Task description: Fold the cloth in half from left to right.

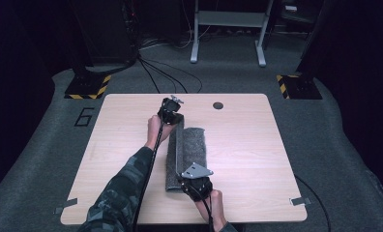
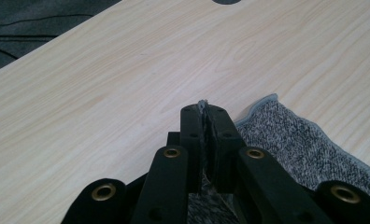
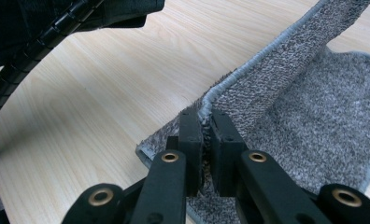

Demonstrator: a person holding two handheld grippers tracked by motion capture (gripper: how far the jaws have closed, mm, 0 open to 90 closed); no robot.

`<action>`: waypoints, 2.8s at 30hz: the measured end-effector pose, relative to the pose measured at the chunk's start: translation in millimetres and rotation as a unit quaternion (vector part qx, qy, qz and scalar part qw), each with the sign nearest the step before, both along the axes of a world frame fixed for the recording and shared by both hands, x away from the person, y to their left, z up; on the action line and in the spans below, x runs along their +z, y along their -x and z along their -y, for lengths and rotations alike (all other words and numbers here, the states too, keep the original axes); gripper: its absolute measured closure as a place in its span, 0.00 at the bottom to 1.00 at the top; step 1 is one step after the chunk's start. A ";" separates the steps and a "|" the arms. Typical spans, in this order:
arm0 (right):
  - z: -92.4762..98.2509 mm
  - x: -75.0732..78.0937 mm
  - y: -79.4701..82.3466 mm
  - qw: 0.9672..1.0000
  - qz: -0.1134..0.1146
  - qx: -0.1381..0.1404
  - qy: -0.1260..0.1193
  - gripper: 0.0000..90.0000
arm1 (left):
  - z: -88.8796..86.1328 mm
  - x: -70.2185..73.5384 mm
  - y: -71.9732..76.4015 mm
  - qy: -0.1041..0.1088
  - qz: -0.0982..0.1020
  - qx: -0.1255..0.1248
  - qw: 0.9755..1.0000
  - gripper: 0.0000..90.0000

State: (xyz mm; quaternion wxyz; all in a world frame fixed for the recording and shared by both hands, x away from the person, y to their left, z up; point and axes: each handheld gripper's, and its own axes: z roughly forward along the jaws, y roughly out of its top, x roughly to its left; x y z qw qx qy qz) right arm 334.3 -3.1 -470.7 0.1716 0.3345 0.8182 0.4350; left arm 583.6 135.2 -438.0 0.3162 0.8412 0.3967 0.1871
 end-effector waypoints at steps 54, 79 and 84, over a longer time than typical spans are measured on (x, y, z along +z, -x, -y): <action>74.9 -35.6 -1.7 0.991 -0.081 -0.108 0.013 0.68 | 35.9 -20.7 -9.7 0.049 -0.033 -0.003 0.998 0.20; 92.4 -47.5 -15.2 0.990 -0.089 -0.100 0.047 0.37 | -14.3 -62.6 -7.0 -0.029 -0.057 0.041 0.997 0.18; 98.0 -48.7 -9.9 0.990 -0.087 -0.101 0.051 0.37 | -15.6 -68.5 -7.0 -0.024 -0.057 0.044 0.997 0.17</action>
